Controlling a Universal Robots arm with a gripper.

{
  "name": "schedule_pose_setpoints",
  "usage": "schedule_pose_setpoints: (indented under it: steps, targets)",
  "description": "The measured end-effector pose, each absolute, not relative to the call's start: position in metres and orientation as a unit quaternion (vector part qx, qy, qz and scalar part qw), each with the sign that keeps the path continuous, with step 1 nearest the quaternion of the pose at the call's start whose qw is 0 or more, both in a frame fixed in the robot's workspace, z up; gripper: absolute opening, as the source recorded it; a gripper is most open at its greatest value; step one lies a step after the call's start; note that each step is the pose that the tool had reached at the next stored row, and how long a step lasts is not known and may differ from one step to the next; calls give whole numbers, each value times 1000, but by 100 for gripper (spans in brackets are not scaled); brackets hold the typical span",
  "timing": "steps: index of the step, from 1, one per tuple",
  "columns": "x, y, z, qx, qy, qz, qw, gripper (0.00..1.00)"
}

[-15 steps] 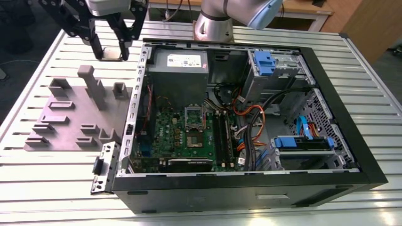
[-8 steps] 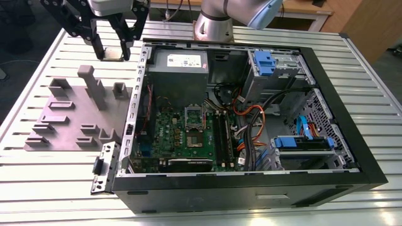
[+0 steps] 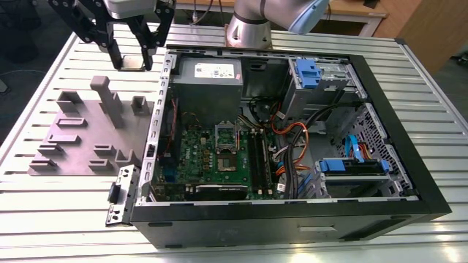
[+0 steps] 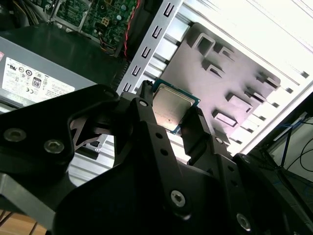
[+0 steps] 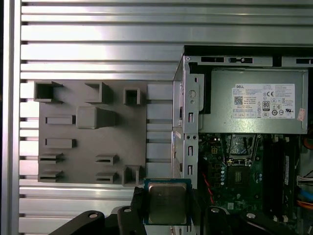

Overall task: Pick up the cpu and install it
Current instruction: 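Pick up the cpu and move it towards the insertion slot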

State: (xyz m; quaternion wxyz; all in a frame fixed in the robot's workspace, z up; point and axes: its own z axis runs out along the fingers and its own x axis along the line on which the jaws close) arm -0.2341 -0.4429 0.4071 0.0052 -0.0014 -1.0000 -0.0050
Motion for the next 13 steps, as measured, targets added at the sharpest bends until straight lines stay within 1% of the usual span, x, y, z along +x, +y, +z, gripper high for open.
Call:
schedule_pose_setpoints:
  steps: [13]
  targets:
    - [-215,-443,407,-1,-1000,-5,5,47]
